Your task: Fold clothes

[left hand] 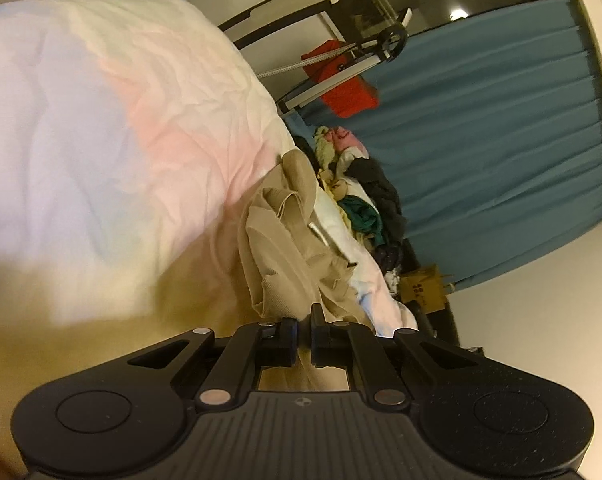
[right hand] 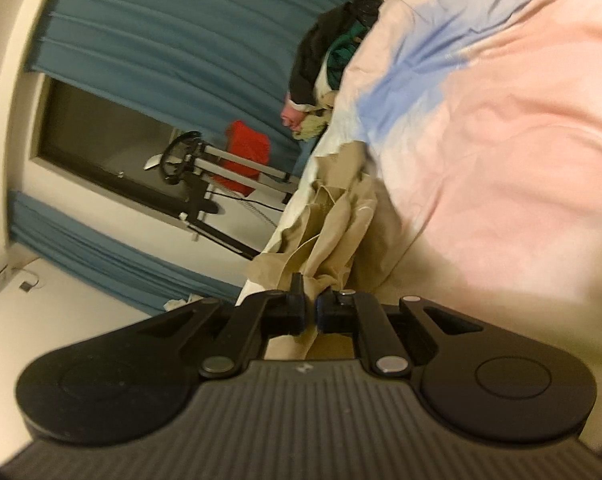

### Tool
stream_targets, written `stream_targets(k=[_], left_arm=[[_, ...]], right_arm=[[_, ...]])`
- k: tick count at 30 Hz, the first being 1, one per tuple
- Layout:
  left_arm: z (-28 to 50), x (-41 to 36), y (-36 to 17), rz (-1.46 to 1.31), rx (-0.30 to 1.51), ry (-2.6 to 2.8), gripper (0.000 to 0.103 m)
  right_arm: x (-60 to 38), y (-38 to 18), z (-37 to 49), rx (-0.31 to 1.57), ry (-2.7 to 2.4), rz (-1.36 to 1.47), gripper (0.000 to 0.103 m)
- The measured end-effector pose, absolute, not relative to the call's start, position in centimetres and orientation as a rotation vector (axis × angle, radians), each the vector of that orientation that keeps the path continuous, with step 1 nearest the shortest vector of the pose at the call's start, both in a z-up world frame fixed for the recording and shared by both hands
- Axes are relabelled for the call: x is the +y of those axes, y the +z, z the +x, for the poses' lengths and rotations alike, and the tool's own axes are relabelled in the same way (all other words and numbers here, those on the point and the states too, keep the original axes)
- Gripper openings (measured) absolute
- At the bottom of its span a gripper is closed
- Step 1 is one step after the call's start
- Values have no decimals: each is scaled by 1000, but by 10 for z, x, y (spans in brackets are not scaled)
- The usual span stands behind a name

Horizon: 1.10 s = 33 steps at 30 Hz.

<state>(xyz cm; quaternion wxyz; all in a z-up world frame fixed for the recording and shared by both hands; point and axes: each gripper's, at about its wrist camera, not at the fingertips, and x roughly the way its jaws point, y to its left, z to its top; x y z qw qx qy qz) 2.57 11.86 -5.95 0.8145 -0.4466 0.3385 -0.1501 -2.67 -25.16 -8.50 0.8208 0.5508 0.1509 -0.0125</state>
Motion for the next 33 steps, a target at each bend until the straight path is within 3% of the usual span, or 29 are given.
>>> stream_targets(k=[8,12,21,28,33], left_arm=[[-49,134,-21,-923,692,-369,5],[-36,123,-4,-906,703,-404,5],[89,57,7,-802,626,-333,6],[170,20,-33,-641,611,-314,6],[207,9,-66,-585,652,-334,6]], right_arm=[[-240,-58,-123,250,86,1184,8],[-242,-45,-143,246,69,1180,9],[-269,-32,-29,283,-91,1159,9],[-287,-46,81,339,-228,1096,9],[-298,-83,112,390,-236,1083,9]])
